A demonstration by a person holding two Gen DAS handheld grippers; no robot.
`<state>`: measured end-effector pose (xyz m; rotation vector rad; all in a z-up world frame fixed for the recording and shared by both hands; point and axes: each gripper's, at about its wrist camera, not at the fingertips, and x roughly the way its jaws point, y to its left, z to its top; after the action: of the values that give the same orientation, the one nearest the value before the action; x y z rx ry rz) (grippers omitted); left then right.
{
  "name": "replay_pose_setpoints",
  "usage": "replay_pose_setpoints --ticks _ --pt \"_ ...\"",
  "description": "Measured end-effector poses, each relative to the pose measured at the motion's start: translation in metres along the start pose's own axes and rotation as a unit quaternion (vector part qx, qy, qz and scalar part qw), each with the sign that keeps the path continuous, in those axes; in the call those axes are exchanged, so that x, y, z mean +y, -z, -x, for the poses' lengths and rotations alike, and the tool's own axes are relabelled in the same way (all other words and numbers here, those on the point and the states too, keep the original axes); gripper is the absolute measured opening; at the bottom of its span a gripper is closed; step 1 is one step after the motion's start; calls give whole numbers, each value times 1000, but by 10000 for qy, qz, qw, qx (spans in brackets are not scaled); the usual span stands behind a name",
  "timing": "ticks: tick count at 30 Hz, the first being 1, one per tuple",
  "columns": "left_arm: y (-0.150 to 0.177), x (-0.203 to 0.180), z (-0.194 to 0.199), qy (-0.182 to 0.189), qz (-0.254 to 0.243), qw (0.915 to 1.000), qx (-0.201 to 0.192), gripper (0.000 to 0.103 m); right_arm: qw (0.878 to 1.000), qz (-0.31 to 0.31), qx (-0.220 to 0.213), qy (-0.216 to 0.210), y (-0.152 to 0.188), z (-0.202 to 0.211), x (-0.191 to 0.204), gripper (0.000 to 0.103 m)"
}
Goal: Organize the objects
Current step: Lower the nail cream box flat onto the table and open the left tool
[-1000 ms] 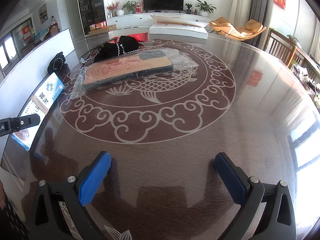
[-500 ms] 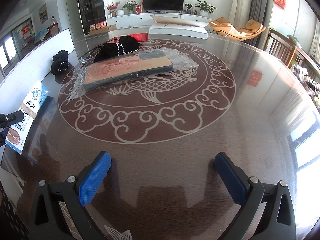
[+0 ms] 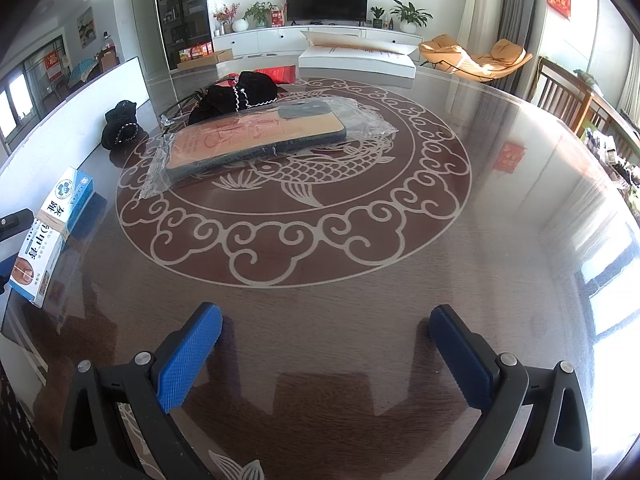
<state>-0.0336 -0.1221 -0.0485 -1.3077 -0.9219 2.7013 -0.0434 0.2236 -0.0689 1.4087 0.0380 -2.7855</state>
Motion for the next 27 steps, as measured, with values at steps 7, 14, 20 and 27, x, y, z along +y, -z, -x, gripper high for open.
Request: replay_pose_setpoints --ticks 7,14,20,27 --pt "-3 4 3 7 90 9999 -130 73 10000 0 0 0 0 0 0 103" --pt "3 -22 -2 -8 -570 9983 -76 73 10000 0 0 0 0 0 0 103" --pt "12 -36 -26 -579 -1016 9927 289 74 10000 0 0 0 0 0 0 103" --pt "31 -61 -41 -1635 -2022 9653 235 74 9998 0 -8 -177 -2 0 0 103"
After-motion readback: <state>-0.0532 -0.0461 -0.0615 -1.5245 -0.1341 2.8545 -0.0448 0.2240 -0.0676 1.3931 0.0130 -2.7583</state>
